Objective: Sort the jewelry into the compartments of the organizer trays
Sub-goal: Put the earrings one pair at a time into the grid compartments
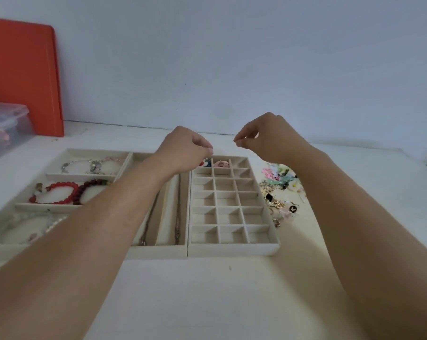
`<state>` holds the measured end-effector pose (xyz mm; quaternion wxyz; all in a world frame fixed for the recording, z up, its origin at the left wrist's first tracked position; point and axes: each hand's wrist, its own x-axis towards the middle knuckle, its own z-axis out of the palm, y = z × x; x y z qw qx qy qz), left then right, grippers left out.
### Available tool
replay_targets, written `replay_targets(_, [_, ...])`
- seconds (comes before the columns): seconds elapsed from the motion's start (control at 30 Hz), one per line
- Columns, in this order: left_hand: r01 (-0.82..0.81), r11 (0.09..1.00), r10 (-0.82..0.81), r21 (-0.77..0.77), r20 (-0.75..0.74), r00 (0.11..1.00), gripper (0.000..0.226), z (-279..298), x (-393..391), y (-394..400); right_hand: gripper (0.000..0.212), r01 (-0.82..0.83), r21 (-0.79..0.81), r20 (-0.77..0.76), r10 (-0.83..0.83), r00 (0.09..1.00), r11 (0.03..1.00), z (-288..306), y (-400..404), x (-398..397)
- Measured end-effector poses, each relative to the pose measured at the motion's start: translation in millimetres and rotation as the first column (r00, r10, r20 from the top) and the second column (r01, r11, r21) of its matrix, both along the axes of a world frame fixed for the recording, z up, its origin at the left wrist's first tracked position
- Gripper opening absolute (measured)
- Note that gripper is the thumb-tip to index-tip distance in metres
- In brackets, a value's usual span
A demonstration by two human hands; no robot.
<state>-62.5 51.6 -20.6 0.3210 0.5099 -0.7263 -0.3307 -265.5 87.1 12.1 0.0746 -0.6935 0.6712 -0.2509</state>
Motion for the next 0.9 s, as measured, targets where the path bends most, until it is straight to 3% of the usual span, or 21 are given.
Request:
replay_targets(0.27, [0.076,0.996,-0.074,-0.043,0.043,0.996,0.007,1.3,-17.7,18.3,0.004,0.107,0.079,0.029,-0.109,0.994,0.991,-25.4,55.4,-53.7])
replay_targets(0.47, [0.166,0.985,-0.158,-0.046,0.146,0.977,0.017,-6.7,-34.7,34.4,0.013,0.064,0.187,0.081,-0.081,0.993,0.98,-50.0,72.6,-59.4])
replay_targets(0.6, [0.172,0.983,-0.159,-0.066,0.165,0.973,0.017,-5.6,-37.7,39.0,0.021,0.003,0.276,0.023,-0.01,1.0,0.961,-55.6,76.6,-55.3])
replay_targets(0.73, [0.177,0.981,-0.162,-0.082,0.163,0.973,0.016,-2.4,-37.9,40.4,0.008,0.051,0.197,0.106,-0.073,0.992,0.979,-54.4,74.9,-59.8])
replay_targets(0.83, [0.18,0.98,-0.164,-0.089,0.167,0.972,0.016,-1.3,-39.6,43.1,0.012,0.187,0.04,-0.036,-0.185,0.982,0.982,-58.3,66.0,-69.6])
replay_targets(0.9, [0.185,0.978,-0.166,-0.097,0.177,0.97,0.016,-1.0,-42.6,47.0,0.021,0.211,0.037,-0.174,-0.201,0.964,0.977,-62.5,62.3,-74.4])
